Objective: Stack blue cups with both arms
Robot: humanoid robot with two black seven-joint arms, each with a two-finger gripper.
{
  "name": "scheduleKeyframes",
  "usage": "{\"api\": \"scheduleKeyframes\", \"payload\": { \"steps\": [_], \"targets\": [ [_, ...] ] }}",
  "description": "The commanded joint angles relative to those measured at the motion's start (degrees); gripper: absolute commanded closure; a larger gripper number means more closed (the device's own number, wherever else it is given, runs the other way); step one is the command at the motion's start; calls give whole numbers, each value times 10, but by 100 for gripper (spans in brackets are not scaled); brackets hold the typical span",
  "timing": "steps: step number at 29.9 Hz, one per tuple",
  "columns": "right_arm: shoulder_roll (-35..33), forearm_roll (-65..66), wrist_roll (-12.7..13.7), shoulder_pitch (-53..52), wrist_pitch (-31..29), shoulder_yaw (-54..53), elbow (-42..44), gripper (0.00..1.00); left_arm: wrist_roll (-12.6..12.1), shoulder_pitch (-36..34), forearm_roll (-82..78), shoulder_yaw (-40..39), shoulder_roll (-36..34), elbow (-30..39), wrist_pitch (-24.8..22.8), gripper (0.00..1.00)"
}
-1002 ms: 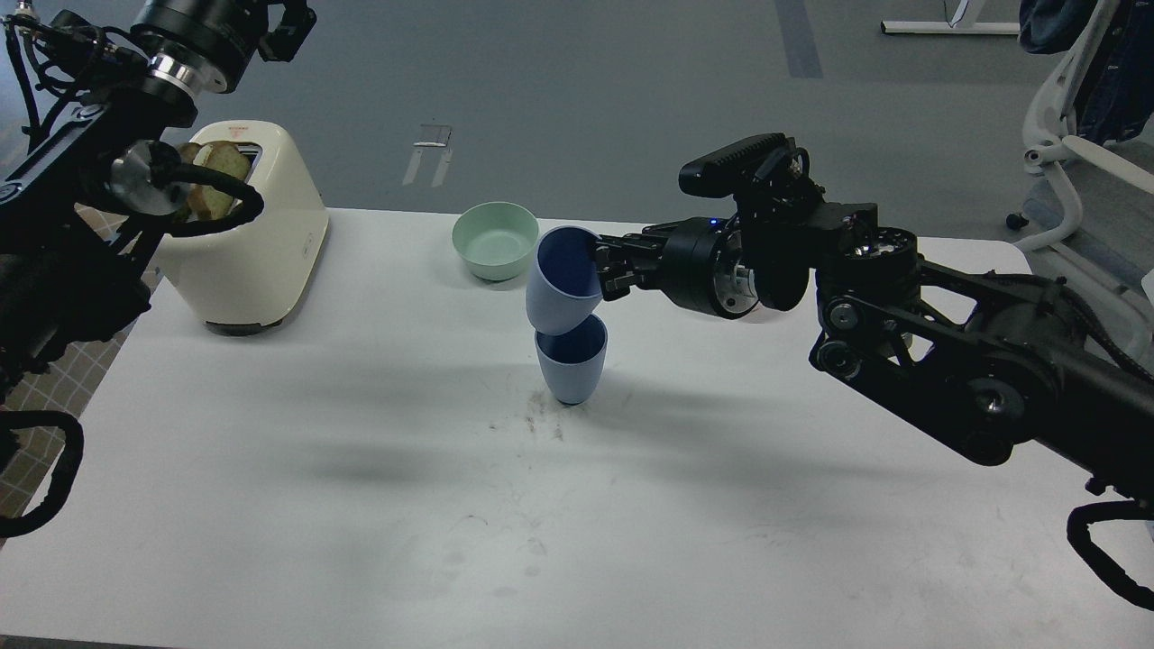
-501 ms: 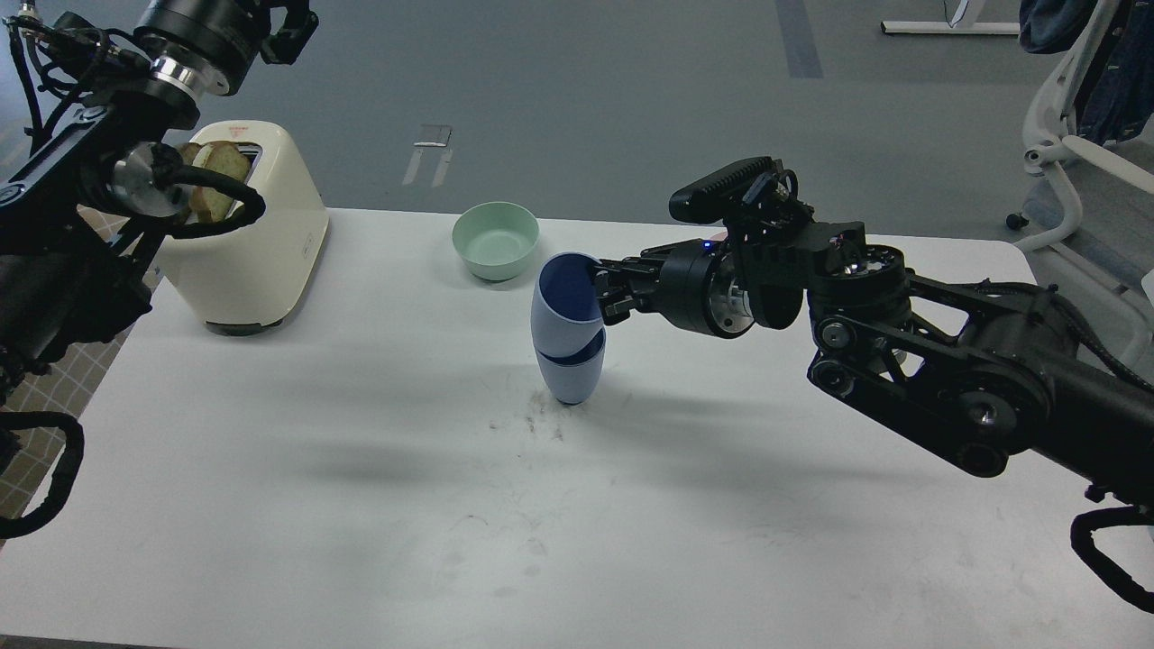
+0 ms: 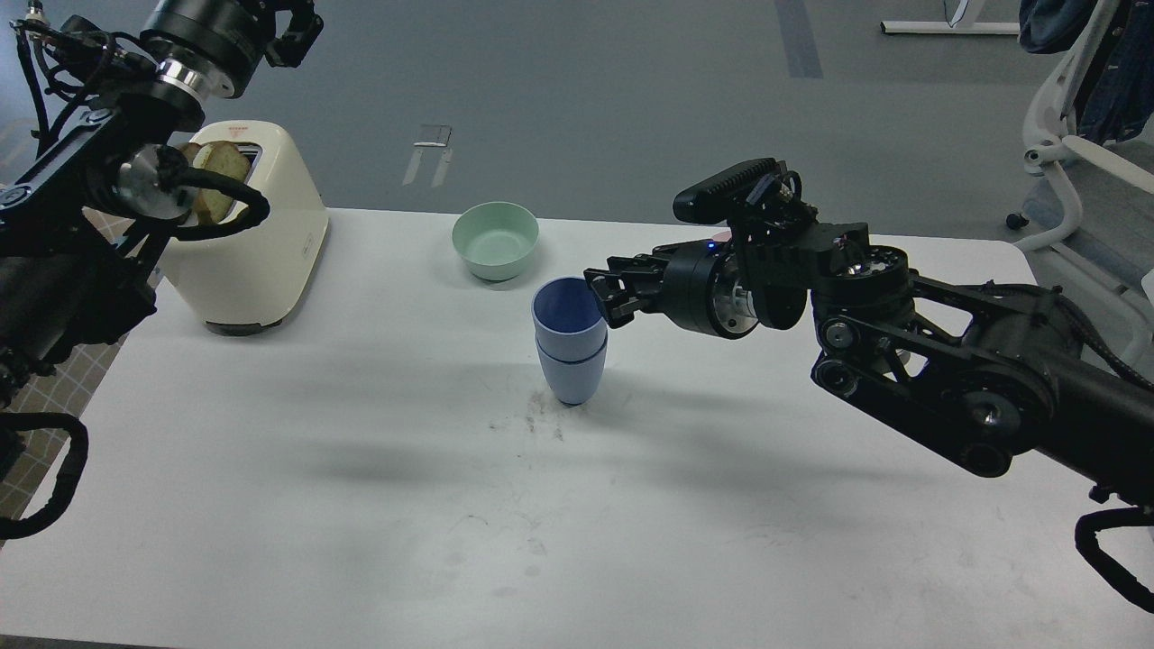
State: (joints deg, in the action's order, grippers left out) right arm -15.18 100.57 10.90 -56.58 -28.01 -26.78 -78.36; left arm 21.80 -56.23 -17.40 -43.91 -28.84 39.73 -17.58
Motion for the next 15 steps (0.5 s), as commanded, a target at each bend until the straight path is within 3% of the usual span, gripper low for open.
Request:
{"api": "scheduleKeyframes", "payload": {
  "steps": [1,5,6,8,15],
  "targets": [
    [-1,0,0,-1,0,-3,0,59,0,-2,0,1,0,0,0,2],
    [-1,-1,0,-5,0,-14,0,51,0,-2,0,1,0,0,0,2],
    [0,-1,-1,-5,0,-30,0,40,0,-2,-1,1,-1,0,0,2],
    [4,-2,-1,-5,0,-78,1,3,1,1,-1,1,-1,0,0,2],
    [31,-3,-2,-25,0,-333,42,0,4,2,-1,-4,-2,1,-1,2]
  ]
}}
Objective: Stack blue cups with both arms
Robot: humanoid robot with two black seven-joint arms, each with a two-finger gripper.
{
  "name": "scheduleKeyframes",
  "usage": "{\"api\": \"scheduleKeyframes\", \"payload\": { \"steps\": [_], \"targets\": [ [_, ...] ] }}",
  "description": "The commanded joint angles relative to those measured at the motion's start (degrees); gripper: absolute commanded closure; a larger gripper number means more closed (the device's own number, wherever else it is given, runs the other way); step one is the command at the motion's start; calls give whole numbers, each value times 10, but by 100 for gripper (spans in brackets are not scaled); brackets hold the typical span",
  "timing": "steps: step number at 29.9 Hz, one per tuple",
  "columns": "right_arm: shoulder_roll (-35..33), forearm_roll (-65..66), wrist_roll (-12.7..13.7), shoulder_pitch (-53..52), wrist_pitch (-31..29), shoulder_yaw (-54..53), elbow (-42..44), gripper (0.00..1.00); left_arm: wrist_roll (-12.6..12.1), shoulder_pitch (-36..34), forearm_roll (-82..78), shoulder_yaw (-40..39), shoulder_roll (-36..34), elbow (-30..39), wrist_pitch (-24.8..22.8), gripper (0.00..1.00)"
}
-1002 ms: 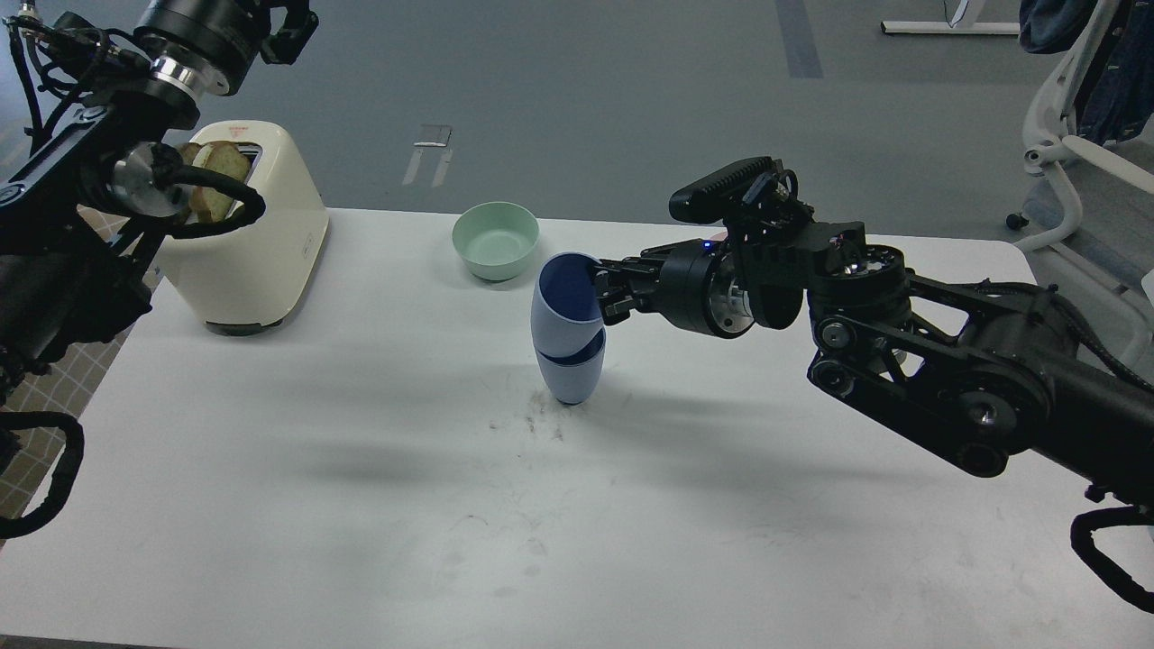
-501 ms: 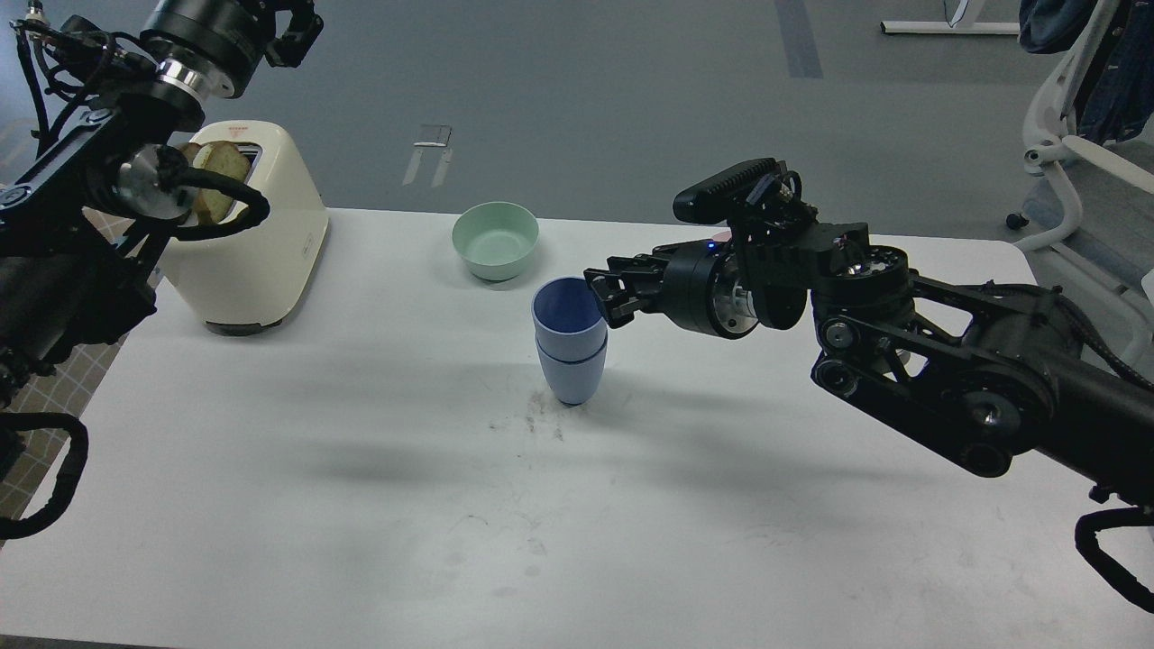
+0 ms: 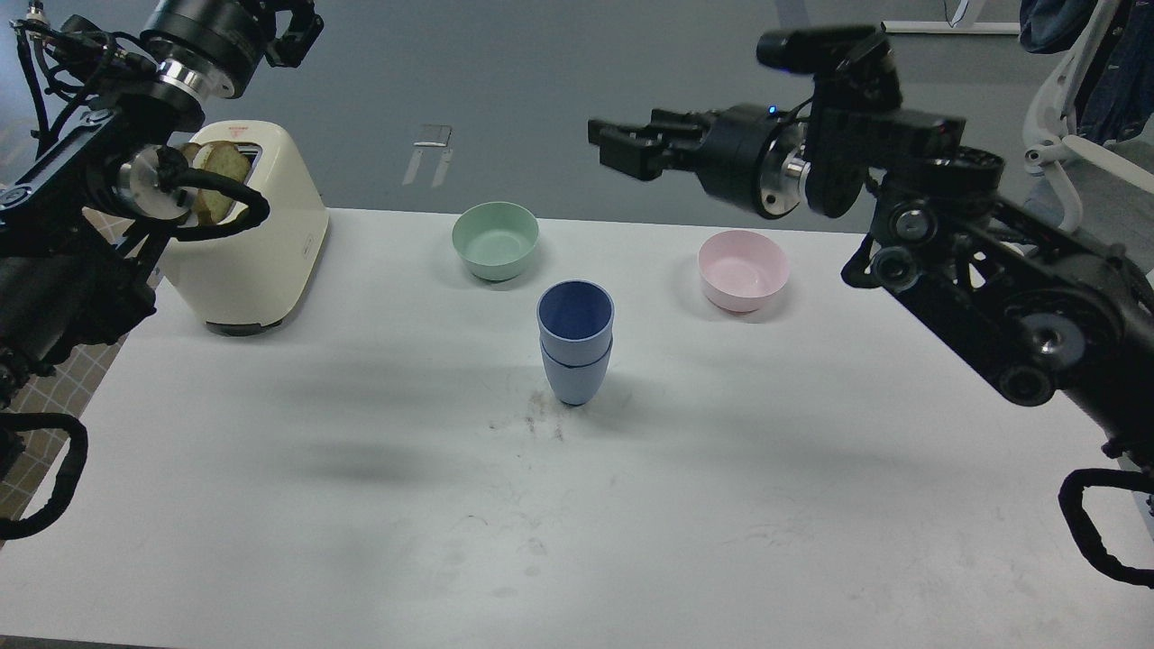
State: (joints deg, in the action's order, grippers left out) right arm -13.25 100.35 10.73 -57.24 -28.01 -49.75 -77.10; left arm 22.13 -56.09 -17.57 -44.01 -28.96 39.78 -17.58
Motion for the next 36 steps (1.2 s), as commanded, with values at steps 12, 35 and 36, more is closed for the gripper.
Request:
{"api": "scheduleKeyframes", "payload": {
  "steps": [12,35,36],
  "targets": [
    [2,-54,-5,-68,0,-359,165,0,-2,0,8,-7,-2,-1,-10,2],
    [-27,-592,-8,85,24,-429,274,0,-4,2,10,-25,4,-5,-32,2],
    [-27,-599,-8,89,24,-432,274,0,-4,2,10,-25,2,-5,-32,2]
  ]
}}
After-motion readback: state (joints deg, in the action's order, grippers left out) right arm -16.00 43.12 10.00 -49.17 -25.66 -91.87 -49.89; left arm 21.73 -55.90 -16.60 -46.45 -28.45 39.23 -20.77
